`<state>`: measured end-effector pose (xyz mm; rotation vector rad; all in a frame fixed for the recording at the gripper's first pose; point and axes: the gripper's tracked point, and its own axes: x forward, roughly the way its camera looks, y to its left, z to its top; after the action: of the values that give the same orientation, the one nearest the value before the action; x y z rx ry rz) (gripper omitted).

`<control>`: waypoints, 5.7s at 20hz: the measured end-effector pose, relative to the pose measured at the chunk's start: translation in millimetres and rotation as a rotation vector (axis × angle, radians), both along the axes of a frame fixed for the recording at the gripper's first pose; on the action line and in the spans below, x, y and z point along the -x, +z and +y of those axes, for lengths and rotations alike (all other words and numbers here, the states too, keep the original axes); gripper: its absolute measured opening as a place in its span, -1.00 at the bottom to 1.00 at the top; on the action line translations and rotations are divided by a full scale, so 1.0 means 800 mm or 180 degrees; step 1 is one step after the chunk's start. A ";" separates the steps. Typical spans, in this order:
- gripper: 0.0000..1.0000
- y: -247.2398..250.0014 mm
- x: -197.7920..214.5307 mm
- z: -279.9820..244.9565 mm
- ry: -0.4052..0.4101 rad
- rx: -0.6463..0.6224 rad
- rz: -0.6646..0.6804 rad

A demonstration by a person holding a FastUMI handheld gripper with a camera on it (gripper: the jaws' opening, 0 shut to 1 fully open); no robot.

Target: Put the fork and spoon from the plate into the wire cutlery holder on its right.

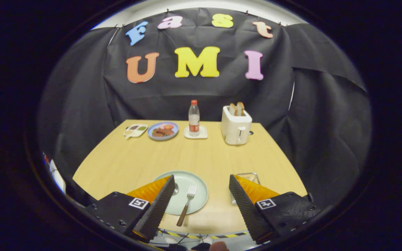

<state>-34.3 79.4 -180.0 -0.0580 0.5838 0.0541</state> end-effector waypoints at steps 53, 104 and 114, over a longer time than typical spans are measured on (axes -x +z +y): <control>-0.98 -0.006 -0.033 -0.153 -0.0095 -0.0032 0.2724; 0.93 -0.130 -0.018 0.098 -0.0195 -0.0761 0.1780; 0.47 -0.215 -0.026 0.127 -0.0268 -0.0509 0.2131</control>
<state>-13.6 181.2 -351.7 0.1469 1.2479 0.0374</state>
